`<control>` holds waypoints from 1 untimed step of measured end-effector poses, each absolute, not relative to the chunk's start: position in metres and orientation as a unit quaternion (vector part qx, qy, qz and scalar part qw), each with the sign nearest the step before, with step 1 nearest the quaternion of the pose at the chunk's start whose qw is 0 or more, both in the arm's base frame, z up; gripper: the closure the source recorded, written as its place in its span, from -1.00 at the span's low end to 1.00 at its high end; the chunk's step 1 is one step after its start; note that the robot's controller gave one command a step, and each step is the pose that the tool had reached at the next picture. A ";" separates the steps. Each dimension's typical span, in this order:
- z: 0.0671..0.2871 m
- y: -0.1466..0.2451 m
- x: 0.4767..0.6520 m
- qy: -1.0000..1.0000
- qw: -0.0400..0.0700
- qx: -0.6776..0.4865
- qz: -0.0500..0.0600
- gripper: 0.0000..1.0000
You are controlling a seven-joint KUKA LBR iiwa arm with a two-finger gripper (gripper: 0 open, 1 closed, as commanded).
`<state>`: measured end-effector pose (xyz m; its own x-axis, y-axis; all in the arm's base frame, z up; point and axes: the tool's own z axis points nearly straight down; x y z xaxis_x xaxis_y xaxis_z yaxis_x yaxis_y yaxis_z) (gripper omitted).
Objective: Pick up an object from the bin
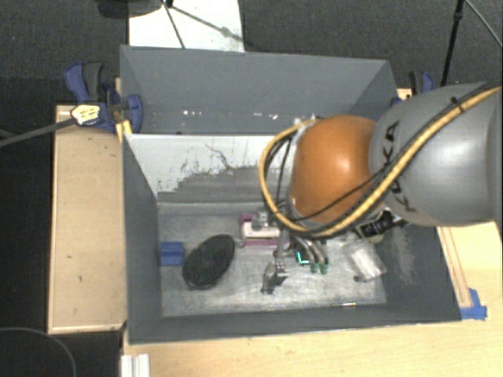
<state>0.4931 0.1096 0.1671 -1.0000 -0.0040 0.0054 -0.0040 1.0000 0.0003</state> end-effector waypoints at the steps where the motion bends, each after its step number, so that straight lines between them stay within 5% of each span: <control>1: 0.074 0.153 0.546 -1.000 0.000 0.008 -0.001 -1.00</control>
Offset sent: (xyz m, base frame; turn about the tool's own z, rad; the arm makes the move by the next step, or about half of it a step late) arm 0.0523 0.0410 -0.0890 -0.0062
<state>0.5459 0.1526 0.0743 -0.9999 -0.0161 -0.0004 -0.0161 0.9999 0.0019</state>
